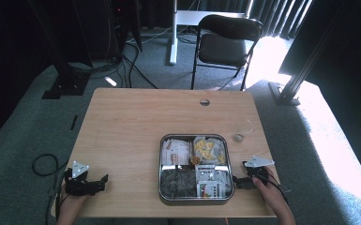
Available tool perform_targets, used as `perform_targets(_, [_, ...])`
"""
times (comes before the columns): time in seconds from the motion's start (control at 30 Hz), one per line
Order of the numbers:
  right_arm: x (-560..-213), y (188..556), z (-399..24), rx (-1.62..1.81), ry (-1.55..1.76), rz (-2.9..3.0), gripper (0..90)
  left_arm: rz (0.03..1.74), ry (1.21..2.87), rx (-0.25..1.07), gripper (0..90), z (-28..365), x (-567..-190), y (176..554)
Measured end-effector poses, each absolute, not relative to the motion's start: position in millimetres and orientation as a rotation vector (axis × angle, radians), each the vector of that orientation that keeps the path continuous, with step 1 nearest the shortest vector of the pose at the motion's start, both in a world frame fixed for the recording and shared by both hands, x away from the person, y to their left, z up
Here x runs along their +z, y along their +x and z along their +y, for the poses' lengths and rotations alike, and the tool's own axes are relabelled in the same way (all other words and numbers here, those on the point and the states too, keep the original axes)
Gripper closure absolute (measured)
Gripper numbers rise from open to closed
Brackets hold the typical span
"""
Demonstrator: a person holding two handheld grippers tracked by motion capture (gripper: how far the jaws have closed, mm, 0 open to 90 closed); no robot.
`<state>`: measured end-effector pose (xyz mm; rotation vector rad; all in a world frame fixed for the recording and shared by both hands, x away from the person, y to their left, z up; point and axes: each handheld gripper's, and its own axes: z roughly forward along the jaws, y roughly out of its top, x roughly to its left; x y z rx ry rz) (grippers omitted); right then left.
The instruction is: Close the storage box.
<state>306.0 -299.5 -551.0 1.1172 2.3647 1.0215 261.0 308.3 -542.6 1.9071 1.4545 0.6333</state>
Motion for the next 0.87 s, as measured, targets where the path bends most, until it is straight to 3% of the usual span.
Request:
perform_targets(0.4, [-551.0, 306.0, -299.5, 1.022, 1.117, 2.365, 12.5, 1.633, 1.849, 0.698, 0.5, 312.7, -545.6, 264.2])
perform_targets(0.87, [-551.0, 306.0, -299.5, 1.021, 1.117, 2.365, 12.5, 1.625, 1.845, 0.701, 0.5, 314.0, -545.4, 265.4])
